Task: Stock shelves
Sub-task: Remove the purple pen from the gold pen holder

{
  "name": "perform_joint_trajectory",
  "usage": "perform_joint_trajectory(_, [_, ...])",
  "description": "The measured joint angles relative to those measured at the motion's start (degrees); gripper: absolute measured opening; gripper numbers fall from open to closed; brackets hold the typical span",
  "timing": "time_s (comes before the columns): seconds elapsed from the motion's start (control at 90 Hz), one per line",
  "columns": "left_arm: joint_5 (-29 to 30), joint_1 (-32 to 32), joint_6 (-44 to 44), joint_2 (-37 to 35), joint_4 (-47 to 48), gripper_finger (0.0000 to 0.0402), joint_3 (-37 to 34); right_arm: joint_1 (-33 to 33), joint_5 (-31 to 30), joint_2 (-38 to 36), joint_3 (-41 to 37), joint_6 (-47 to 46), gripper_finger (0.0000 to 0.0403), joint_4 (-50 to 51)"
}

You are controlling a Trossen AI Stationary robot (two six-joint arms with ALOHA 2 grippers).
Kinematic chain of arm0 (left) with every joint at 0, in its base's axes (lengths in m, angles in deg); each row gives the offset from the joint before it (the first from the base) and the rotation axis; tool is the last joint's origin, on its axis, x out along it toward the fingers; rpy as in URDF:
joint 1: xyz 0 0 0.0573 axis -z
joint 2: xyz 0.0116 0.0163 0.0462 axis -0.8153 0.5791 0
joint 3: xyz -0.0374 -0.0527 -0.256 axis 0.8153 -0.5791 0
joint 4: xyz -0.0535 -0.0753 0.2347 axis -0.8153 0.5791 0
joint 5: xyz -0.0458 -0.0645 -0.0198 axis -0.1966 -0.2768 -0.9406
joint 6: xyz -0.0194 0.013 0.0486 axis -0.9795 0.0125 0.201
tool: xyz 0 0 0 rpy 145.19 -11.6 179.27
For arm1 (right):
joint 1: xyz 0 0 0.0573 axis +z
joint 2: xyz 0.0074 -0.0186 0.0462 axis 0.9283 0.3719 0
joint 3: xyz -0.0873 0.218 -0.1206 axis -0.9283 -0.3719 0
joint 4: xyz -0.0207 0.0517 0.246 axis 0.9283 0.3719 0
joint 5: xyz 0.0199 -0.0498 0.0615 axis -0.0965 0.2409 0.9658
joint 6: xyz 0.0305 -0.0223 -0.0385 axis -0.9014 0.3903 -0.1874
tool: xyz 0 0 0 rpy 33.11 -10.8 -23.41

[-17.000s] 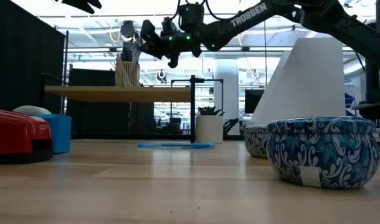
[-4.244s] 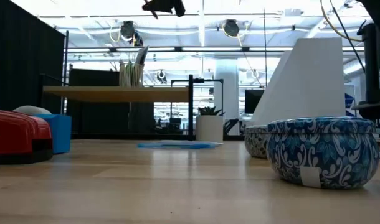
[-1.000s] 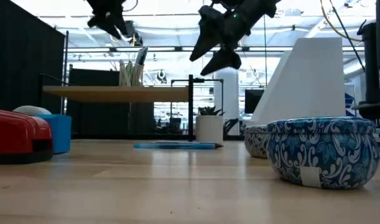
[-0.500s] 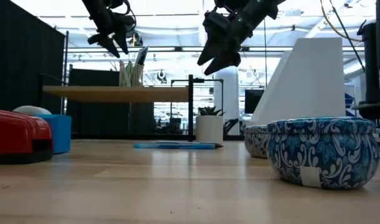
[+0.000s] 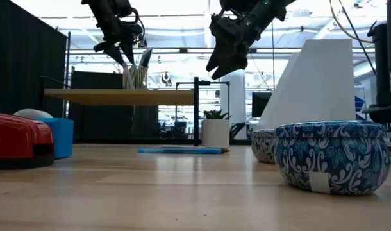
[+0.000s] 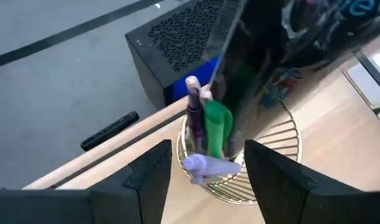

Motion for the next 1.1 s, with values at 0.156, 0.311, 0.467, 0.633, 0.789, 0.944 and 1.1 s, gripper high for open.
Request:
perform_joint_trajectory(0.156, [0.2,0.0,0.01,0.0,1.38,0.0178,0.0,-0.02,-0.02,0.0,0.0,0.62,0.0297,-0.23])
perform_joint_trajectory(0.311, [0.2,0.0,0.03,0.0,1.49,0.0137,0.0,0.0,-0.02,0.02,0.0,0.67,0.0297,-0.29])
perform_joint_trajectory(0.467, [0.99,0.02,0.07,0.0,1.49,0.0097,0.0,0.0,-0.02,0.02,0.0,0.52,0.0297,-0.3])
perform_joint_trajectory(0.633, [1.07,0.0,0.08,1.07,1.44,0.0075,0.0,0.0,-0.02,0.02,0.0,0.27,0.0297,-0.31])
perform_joint_trajectory(0.789, [1.07,0.02,0.04,1.25,1.02,0.0051,0.04,0.0,-0.04,0.04,0.0,0.23,0.0297,-0.29])
perform_joint_trajectory(0.944, [0.7,0.28,-0.03,1.08,0.77,0.0029,0.15,0.16,-0.02,0.04,0.0,-0.41,0.0297,-0.22])
perform_joint_trajectory(1.1, [0.37,0.3,0.06,0.02,1.4,0.0034,0.11,0.15,-0.02,0.04,0.0,-0.43,0.0297,-0.22])
